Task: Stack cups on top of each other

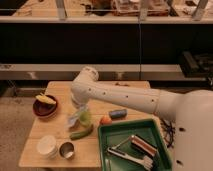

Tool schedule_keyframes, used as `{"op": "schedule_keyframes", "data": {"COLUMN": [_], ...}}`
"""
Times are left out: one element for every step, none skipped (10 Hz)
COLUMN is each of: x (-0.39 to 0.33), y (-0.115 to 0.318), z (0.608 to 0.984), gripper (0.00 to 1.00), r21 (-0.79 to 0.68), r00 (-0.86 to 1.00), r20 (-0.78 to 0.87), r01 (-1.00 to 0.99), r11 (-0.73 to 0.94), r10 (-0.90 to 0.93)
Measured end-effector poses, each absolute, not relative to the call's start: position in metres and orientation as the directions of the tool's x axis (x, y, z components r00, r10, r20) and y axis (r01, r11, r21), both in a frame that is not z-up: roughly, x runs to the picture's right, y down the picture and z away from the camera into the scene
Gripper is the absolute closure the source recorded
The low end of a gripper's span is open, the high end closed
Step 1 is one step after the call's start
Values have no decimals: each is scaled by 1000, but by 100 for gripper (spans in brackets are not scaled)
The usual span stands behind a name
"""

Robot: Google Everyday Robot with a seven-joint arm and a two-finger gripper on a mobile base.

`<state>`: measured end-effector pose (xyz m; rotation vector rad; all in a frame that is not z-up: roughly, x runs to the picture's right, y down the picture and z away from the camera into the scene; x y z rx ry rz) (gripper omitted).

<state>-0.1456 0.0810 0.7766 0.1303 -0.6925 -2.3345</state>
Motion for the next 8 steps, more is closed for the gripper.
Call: {"op": "schedule_keyframes", "data": {"x": [-139, -128, -118, -103, -98, -98, -97, -92], "y": [79, 76, 75, 74, 78, 84, 89, 93], "z": [782, 787, 792, 799, 807, 816, 824, 834], "gripper": [20, 20, 20, 20, 20, 20, 21, 29], "r21": [501, 488, 481, 474, 479, 485, 488, 486], "r00": [-748, -742, -741, -744, -749, -753, -757, -760], "r20": [109, 125, 136, 152, 167, 181, 191, 206], "r01": [610, 624, 630, 633, 630, 628, 625, 627], "r11": [-614, -610, -610, -612, -611, -609, -609, -609], "r10": [-654, -659, -657, -651, -641, -633, -625, -617]}}
